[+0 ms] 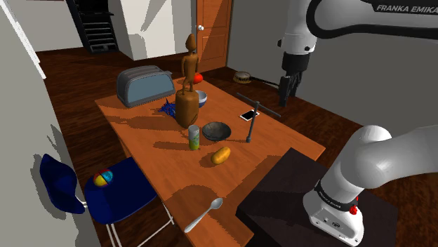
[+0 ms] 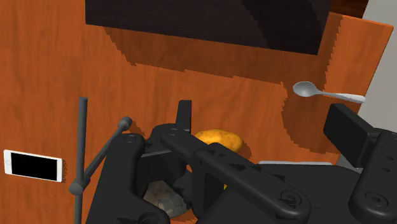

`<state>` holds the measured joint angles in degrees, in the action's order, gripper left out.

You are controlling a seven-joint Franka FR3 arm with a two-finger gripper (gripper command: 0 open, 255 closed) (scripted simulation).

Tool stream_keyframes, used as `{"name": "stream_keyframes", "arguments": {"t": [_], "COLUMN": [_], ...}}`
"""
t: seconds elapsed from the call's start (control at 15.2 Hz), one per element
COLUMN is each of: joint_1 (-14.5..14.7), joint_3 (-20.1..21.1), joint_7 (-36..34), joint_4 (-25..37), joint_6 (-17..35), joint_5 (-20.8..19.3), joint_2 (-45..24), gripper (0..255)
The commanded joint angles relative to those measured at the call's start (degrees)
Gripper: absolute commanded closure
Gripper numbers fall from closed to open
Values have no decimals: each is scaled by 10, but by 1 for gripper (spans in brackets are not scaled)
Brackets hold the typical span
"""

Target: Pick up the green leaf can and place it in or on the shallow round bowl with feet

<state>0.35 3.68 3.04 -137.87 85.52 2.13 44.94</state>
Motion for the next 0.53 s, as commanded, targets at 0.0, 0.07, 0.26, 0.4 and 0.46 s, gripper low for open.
{"name": "stream_keyframes", "arguments": {"t": [0.0,0.07,0.26,0.4,0.46], "joint_1": [0,0,0,1,0], "joint_3": [0,3,11,17,20], "joint_7": [0,-2,-10,-15,-18], "joint_4": [0,-5,-17,-20,-21], "joint_6": [0,21,84,125,145], "joint_5": [0,2,6,8,9], "joint_2": [0,-14,-59,-92,-110], "gripper": [0,0,0,0,0]}}
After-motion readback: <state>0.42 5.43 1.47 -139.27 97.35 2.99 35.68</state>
